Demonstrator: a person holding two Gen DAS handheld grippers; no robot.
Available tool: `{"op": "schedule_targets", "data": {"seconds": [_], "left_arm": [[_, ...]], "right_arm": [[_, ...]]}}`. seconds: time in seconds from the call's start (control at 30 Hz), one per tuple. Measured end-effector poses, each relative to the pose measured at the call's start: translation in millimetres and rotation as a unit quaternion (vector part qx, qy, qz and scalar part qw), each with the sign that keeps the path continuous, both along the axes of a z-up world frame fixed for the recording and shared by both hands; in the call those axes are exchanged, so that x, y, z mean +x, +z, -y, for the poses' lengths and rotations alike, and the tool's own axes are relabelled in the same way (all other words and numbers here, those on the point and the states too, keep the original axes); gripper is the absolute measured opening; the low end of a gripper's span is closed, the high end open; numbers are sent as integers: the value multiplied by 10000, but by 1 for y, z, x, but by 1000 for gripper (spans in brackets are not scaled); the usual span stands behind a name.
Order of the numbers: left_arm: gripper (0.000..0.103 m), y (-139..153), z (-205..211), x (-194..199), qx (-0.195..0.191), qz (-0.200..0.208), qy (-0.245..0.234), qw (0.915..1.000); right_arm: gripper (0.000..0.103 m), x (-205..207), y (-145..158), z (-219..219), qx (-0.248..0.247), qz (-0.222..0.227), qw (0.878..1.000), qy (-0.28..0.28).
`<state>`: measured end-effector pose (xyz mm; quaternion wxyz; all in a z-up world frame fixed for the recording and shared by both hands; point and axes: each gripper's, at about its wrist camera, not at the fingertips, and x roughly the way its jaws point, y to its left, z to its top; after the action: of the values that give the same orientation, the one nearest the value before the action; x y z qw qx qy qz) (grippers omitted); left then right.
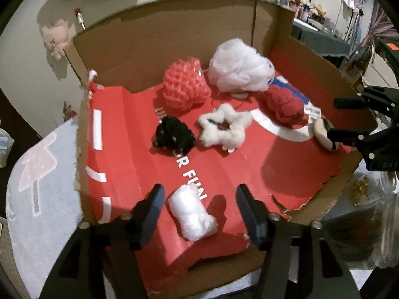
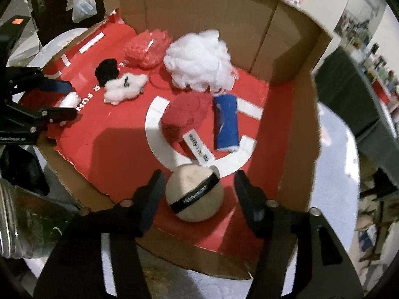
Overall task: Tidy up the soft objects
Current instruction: 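Open both tools to drop the cotton piece and powder puff in the box, then withdraw both tools from the box toward the items on the table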
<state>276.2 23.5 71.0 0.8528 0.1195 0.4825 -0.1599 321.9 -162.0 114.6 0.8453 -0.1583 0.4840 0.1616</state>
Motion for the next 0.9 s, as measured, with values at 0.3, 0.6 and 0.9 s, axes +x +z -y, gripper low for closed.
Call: {"op": "schedule_targets", "data": {"seconds": [0.3,0.6,0.9], "left_arm": [[92,50,-12,-42,-428,890,305,9946],[101,96,-5,-117,-693,1853,445,9792],[103,98,-3,-183,-1041,2254,654,9665]], "right_arm": [[73,-25,40,14,325,449,9982,-248],[79,-99,84,16,672,1211,9898,-340],[87,-176,97,23,1014,1792,9771,-534]]}}
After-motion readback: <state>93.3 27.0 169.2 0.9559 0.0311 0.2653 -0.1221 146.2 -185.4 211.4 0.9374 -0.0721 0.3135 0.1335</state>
